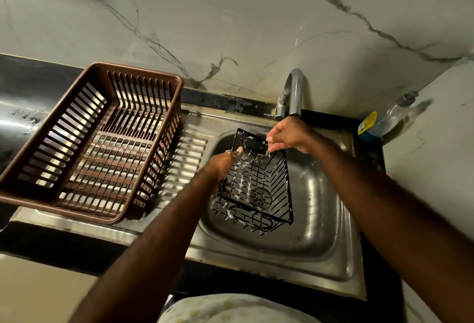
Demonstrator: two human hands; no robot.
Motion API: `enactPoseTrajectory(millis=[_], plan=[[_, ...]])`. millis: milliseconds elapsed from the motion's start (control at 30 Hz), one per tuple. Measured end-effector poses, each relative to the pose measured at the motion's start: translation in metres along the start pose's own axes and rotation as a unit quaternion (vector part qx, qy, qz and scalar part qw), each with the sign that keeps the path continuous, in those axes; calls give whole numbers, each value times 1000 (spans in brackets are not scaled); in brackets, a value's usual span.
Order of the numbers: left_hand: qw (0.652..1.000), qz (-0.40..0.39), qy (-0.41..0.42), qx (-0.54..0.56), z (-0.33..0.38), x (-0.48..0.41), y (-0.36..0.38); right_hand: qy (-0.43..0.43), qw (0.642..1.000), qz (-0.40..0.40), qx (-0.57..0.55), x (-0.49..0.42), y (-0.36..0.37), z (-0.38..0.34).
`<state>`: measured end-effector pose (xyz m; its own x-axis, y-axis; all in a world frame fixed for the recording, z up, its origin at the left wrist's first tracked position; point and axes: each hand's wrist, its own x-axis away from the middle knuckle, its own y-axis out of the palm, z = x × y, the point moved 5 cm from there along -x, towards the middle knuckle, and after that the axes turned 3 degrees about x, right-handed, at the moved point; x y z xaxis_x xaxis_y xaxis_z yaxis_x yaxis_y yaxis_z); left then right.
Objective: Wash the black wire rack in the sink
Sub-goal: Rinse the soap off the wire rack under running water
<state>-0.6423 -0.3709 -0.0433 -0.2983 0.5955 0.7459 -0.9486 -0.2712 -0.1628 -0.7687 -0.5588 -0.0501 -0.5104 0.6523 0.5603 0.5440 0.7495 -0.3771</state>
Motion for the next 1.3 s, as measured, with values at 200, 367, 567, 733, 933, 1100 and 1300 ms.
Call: enactPoseTrajectory(millis=[200, 367, 567, 733, 933, 1100, 1300], plan=[[1000, 0, 4, -2, 5, 7, 1, -97, 960, 111, 238, -4, -3, -14], [1000, -6, -12, -1, 5, 9, -2, 37, 991, -10, -127, -23, -6, 16], [999, -7, -25, 47, 1, 4, -8, 58, 956, 5, -288, -19, 0, 27], [999, -11, -22, 35, 8, 5, -6, -35, 988, 138, 50, -27, -5, 34], [994, -43, -51, 83, -1, 0, -9, -98, 986, 86, 103, -32, 0, 29], [987, -56, -48, 141, -4, -1, -14, 15, 978, -82, -189, -25, 6, 44], [986, -104, -70, 114, -7, -2, -5, -10, 995, -89, 49, -24, -14, 30]])
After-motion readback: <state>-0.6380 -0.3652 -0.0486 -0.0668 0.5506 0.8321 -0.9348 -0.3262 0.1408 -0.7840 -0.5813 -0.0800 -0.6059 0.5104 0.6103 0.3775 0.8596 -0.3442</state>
